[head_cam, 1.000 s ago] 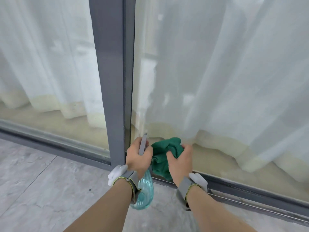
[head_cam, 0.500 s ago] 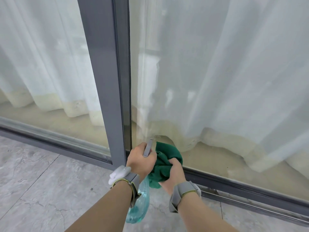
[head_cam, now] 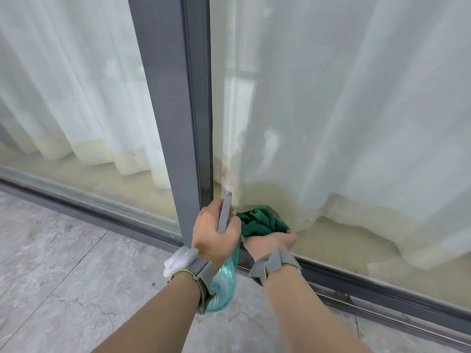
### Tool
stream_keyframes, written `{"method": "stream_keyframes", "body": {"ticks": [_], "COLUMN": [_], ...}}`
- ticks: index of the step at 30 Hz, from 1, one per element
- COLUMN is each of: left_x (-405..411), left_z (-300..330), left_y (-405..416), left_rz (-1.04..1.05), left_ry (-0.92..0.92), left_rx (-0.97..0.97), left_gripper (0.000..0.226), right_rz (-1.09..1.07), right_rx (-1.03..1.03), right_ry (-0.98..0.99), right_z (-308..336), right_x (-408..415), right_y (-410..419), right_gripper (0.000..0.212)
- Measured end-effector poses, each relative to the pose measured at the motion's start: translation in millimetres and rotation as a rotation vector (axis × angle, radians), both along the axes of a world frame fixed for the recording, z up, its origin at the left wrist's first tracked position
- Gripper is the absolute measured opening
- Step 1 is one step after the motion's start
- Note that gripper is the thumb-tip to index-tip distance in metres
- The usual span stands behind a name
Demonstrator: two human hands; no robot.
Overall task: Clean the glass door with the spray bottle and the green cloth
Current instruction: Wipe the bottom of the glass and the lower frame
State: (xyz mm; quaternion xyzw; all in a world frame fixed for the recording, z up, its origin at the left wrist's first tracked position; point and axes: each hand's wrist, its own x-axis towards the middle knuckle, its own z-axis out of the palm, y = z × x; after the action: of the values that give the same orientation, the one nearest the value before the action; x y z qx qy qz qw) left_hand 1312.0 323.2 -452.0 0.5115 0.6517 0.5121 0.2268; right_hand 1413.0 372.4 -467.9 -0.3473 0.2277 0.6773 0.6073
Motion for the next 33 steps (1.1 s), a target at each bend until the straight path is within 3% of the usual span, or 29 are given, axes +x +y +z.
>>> {"method": "stream_keyframes", "body": {"ticks": [7, 16, 27, 31, 33], "left_x": [-4, -9, -16, -15, -15], "left_z": [13, 9, 6, 6, 5], "left_y": [0, -1, -2, -1, -2], "left_rz": [-0.042, -0.072, -0.093, -0.117, -0.114], "left_ry": [0.049, 0.086, 0.121, 0.136, 0.137], "left_rx": [0.15, 0.135, 0.15, 0.158, 0.162], "left_gripper": [0.013, 0.011, 0.024, 0.015, 0.013], "right_rz": [0.164, 0.166, 0.2, 0.205, 0.293], "right_rx": [0.17, 0.224, 0.088, 0.004, 0.024], "right_ry": [0.071, 0.048, 0.102, 0.022, -0.216], "right_z": [41, 7, 3, -1, -2], "right_x": [-29, -21, -31, -35, -44], "right_y": [-7, -7, -4, -1, -5], "right_gripper": [0.04, 0.033, 0.044, 0.052, 0.063]}}
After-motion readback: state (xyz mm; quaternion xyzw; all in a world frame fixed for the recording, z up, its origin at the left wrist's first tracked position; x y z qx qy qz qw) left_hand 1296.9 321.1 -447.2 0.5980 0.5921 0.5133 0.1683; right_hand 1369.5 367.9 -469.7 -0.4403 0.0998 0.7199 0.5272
